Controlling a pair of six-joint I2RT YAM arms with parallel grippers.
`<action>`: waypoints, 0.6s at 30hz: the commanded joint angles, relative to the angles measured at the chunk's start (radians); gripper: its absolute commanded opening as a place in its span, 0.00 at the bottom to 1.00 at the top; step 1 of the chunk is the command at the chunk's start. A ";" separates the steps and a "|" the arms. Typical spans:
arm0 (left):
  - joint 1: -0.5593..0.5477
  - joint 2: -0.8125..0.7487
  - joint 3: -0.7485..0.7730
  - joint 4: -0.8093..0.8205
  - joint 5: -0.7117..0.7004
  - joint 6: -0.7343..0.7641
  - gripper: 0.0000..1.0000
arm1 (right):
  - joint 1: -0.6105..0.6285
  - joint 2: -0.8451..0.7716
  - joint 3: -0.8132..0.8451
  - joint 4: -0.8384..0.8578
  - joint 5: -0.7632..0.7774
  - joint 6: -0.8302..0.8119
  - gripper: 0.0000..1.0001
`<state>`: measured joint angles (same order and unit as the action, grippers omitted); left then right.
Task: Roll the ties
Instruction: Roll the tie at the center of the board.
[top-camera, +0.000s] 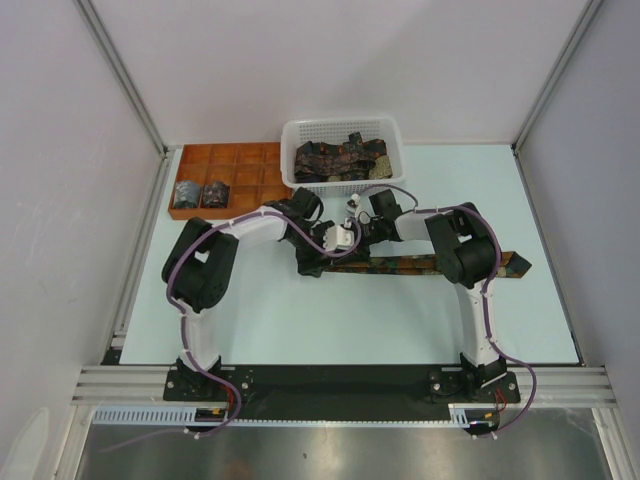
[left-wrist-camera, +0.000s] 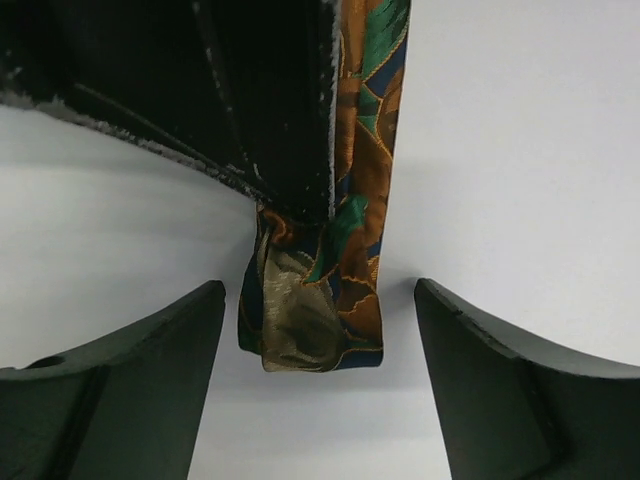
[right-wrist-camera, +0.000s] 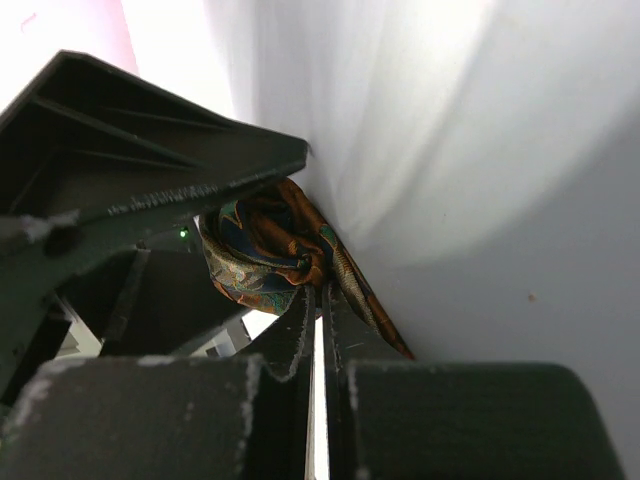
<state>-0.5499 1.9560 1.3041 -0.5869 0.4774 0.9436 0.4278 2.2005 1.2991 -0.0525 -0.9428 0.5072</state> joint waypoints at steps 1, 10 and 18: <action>-0.024 0.027 0.043 0.013 -0.046 0.026 0.83 | 0.005 -0.005 -0.018 -0.063 0.091 -0.050 0.00; -0.033 0.061 0.070 -0.076 -0.060 0.144 0.49 | 0.009 -0.013 -0.009 -0.035 0.073 -0.032 0.00; 0.028 -0.011 0.032 -0.116 -0.091 0.198 0.23 | 0.035 0.004 0.068 0.011 0.056 0.013 0.00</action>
<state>-0.5682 1.9903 1.3663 -0.6559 0.4446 1.0668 0.4404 2.2002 1.3098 -0.0517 -0.9409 0.5156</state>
